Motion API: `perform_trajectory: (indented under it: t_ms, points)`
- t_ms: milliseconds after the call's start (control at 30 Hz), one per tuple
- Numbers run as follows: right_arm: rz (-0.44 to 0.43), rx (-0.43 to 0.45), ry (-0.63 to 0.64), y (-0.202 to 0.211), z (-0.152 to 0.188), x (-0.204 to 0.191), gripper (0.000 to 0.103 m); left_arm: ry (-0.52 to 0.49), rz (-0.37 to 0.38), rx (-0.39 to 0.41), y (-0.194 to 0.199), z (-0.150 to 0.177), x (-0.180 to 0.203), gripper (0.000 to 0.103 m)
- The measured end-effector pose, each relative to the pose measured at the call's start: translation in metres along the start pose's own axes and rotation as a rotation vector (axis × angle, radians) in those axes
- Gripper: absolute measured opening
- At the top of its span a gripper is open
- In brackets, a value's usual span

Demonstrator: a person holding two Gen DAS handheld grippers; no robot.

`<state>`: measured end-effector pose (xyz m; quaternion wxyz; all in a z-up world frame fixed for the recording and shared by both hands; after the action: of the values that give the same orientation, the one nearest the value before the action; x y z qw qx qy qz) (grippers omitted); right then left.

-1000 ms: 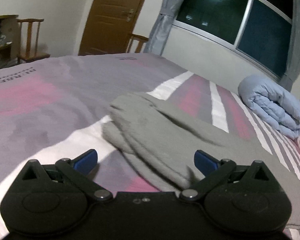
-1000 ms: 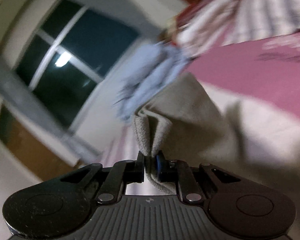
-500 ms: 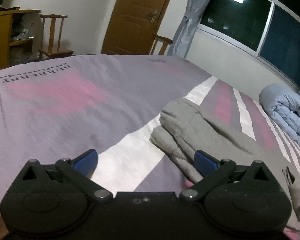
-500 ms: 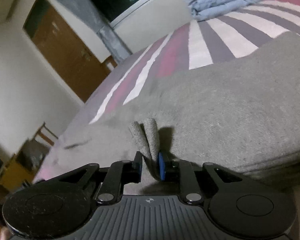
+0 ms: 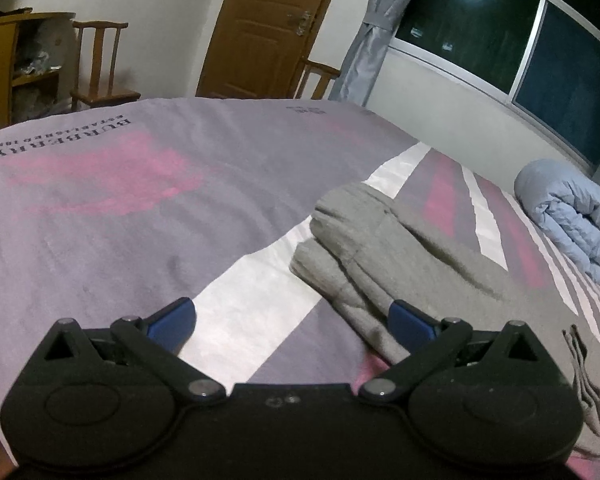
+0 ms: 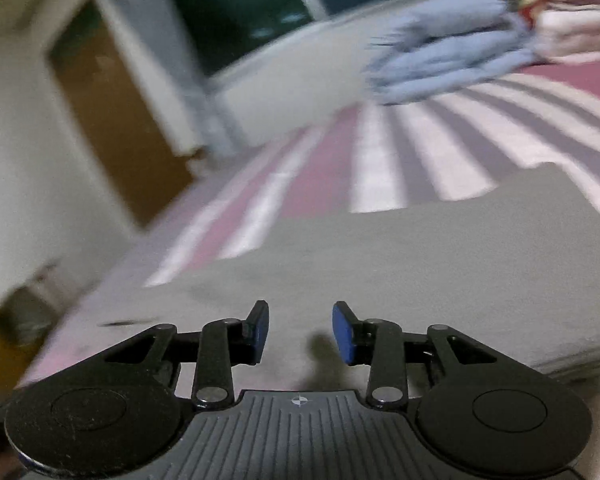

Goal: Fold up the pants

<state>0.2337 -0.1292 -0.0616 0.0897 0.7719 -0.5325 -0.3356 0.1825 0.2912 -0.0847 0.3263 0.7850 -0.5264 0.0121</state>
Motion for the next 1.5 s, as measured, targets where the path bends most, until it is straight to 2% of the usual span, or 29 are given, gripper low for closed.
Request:
perform_trajectory:
  t_ms: [33,67,100,167,200,300,367,433,500,533,567,633,700,800,933,1100,1233,1367,1500]
  points:
    - [0.021,-0.057,-0.001,-0.012,0.006,0.001,0.037,-0.002,0.0,-0.003,0.0,0.0,0.0,0.097]
    - [-0.013,-0.13,-0.001,-0.022,0.011,0.002,0.037,-0.004,-0.002,-0.005,-0.001,0.001,0.001,0.097]
    - [-0.076,-0.164,0.026,-0.025,0.015,-0.005,0.037,-0.005,-0.004,-0.006,0.0,0.001,0.001,0.097]
    - [-0.131,-0.164,0.048,-0.017,0.01,-0.007,0.037,-0.004,-0.003,-0.003,-0.001,0.001,0.002,0.097]
    - [-0.127,-0.133,0.044,-0.009,0.004,-0.003,0.037,-0.003,-0.003,-0.001,0.0,0.002,0.002,0.097]
    - [-0.001,0.027,0.027,0.016,-0.022,0.031,0.037,-0.008,-0.003,-0.003,-0.002,0.003,0.003,0.097]
    - [0.126,0.08,0.012,0.02,-0.037,0.062,0.037,-0.026,0.002,-0.011,-0.004,0.004,0.006,0.097]
    - [0.209,0.073,-0.023,0.01,-0.055,0.09,0.037,-0.049,0.004,-0.022,-0.007,0.005,0.011,0.097]
    - [0.292,-0.004,-0.052,-0.009,-0.061,0.116,0.037,-0.06,0.006,-0.028,-0.008,0.004,0.014,0.097]
    - [0.283,-0.094,-0.104,-0.026,-0.059,0.129,0.037,-0.052,0.007,-0.026,-0.008,0.004,0.014,0.097]
    - [0.273,-0.111,-0.119,-0.03,-0.059,0.132,0.037,-0.04,0.008,-0.024,-0.009,0.004,0.014,0.097]
    - [0.24,-0.065,-0.103,-0.019,-0.063,0.129,0.037,-0.02,0.009,-0.021,-0.01,0.003,0.014,0.097]
    - [0.177,0.026,-0.108,0.008,-0.06,0.124,0.037,-0.019,0.016,-0.024,-0.012,0.003,0.016,0.097]
    - [0.155,0.113,-0.034,0.045,-0.051,0.124,0.037,-0.018,0.055,-0.03,-0.011,0.003,0.019,0.097]
    - [0.195,0.16,0.028,0.075,-0.043,0.139,0.038,0.015,0.113,-0.053,-0.017,0.003,0.018,0.097]
    - [0.226,0.205,-0.027,0.102,-0.046,0.149,0.04,-0.012,0.141,-0.088,-0.031,0.0,0.026,0.096]
    - [0.224,0.205,0.014,0.104,-0.045,0.144,0.052,-0.033,0.121,-0.125,-0.043,0.001,0.029,0.097]
    - [0.228,0.212,0.025,0.099,-0.042,0.145,0.052,-0.075,0.115,-0.139,-0.049,0.004,0.034,0.097]
    - [0.232,0.2,0.024,0.089,-0.042,0.146,0.052,-0.079,0.161,-0.147,-0.058,0.003,0.035,0.097]
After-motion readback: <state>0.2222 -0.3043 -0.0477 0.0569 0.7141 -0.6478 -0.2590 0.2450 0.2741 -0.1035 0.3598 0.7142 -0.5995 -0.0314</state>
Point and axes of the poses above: each gripper's, at about its wrist camera, not at the fingertips, and y roughly against the way its jaws point, x to its right, z to its underside, the point moved 5 cm from there along -y, roughly the way its jaws point, and after that the axes turned 8 degrees about z, right-handed, at the moved point
